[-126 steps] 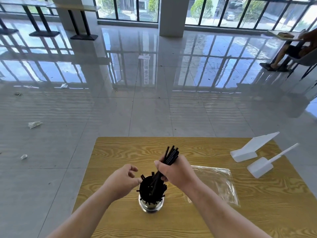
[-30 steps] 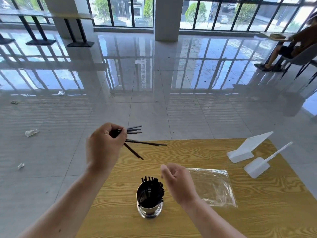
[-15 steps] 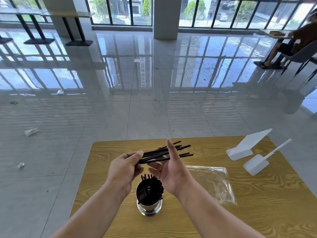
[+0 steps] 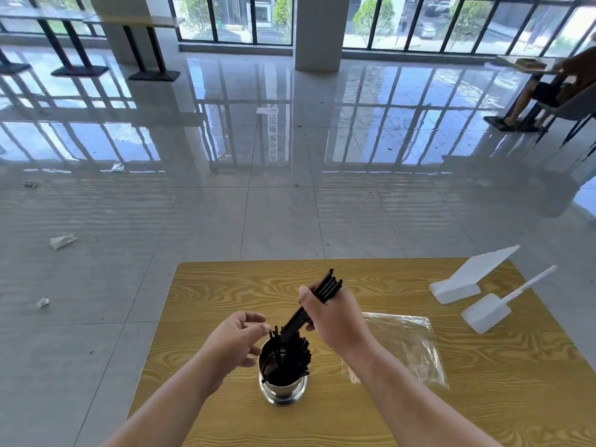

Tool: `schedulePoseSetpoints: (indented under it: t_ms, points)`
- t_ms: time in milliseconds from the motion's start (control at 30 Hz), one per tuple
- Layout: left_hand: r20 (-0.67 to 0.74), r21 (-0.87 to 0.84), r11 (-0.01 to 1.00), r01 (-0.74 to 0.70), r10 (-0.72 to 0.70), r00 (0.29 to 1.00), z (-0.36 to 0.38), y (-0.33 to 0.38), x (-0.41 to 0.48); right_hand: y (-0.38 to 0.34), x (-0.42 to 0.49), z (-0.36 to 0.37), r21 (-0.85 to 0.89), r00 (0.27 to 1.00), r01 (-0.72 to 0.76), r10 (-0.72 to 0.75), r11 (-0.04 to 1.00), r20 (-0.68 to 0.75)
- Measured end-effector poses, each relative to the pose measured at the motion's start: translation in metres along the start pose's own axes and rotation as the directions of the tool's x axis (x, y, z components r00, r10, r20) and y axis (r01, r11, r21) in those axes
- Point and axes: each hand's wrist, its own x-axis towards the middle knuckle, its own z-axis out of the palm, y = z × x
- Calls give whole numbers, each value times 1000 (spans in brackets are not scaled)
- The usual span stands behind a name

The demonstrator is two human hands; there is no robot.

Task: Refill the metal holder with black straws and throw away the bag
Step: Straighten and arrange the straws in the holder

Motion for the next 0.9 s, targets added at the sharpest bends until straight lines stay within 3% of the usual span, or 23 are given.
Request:
schedulePoseSetpoints:
  t_ms: [167, 267, 500, 667, 800, 900]
  points:
    - [101, 213, 977, -11, -11, 995, -10, -17, 0, 16, -6, 10, -270, 987, 137, -107, 953, 123]
    - [202, 333, 938, -95, 28, 979, -6, -33, 0, 27, -10, 17, -353, 973, 108, -26, 930, 228]
    - [211, 567, 801, -191, 83, 974, 14, -48, 1, 45, -14, 7, -373, 975, -11, 93, 928, 203]
    - [146, 561, 796, -229, 177, 973, 31, -49, 5, 59, -21, 6, -404, 954, -55, 167, 913, 247]
    - [133, 607, 748, -268, 237, 962, 44, -48, 11, 64, -20, 3, -281, 972, -87, 143, 956, 185]
    - [152, 647, 696, -312, 283, 947, 54, -49, 18, 69, -22, 1, -320, 939, -115, 208, 940, 274]
